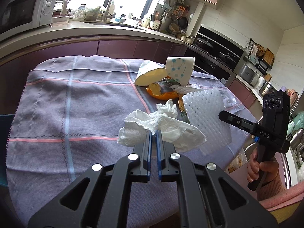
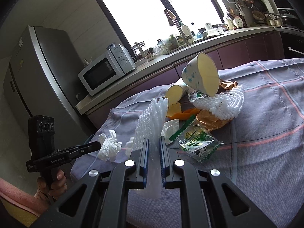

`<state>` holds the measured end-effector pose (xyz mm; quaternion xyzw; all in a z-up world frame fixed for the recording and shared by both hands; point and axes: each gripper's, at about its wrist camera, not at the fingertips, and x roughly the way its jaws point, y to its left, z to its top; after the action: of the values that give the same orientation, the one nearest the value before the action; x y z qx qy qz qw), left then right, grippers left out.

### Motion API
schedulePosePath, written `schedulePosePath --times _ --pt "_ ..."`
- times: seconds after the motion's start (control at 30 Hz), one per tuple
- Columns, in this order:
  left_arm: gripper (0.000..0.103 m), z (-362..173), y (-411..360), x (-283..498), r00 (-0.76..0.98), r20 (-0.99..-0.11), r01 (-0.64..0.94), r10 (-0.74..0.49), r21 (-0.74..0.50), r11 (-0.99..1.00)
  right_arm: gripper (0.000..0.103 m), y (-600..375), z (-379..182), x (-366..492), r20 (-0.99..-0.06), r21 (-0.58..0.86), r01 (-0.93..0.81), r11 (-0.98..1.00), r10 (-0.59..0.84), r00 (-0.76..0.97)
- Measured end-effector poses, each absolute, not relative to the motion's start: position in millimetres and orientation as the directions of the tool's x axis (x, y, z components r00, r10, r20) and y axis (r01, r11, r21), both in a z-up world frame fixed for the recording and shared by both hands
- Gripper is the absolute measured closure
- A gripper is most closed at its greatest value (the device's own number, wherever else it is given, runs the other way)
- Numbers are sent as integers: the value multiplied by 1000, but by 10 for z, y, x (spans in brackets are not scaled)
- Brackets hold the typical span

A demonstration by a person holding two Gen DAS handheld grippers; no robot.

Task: Collect trash
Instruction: 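Carry tissue and foam net to the teal bin and release both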

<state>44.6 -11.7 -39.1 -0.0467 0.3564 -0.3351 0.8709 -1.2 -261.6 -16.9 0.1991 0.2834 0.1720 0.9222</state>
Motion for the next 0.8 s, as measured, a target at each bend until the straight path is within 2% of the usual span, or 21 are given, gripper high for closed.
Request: schedulePosePath --times 0.27,0.57,0.8 --pt "98 -246 526 351 636 -573 433 -517 -289 854 93 -2095 -45 294 -437 468 -342 815 549 712" --pt "98 -78 1540 353 777 -546 202 -314 -256 945 93 -1056 151 888 -423 450 -540 711 702 573" --pt "98 -55 2189 435 819 -547 48 -172 -233 971 93 -209 246 1415 -437 454 -626 634 770 464"
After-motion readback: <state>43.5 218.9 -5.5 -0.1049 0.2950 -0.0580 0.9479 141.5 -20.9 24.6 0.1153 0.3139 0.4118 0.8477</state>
